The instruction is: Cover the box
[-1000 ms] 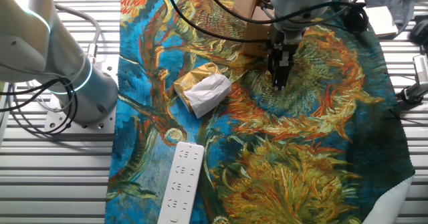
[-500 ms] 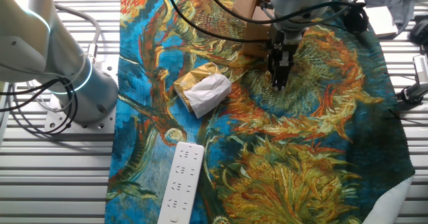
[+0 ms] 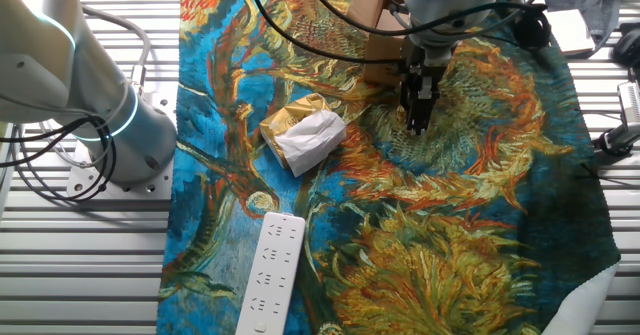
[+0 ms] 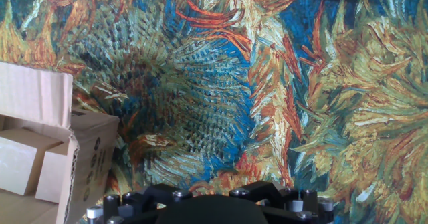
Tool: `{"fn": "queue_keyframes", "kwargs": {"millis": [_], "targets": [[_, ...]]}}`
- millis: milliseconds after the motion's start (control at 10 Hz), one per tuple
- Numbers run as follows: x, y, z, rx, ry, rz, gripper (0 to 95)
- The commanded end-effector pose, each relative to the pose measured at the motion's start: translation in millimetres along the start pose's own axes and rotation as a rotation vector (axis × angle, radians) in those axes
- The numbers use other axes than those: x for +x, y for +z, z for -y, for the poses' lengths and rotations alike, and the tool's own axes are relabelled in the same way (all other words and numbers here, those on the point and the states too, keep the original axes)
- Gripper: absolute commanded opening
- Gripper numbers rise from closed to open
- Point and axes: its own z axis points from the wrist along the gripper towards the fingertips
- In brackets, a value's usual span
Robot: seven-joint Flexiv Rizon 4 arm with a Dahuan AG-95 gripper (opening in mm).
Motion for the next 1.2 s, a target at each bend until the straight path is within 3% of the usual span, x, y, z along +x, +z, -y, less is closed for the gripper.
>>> {"fn": "queue_keyframes", "kwargs": {"millis": [100,1200], "targets": [[0.1,0.1,0.0,-0.106,-0.001,0.014,0.0],[0.0,0.0,0.0,-0.093,0.0,0.013,0.0]]}}
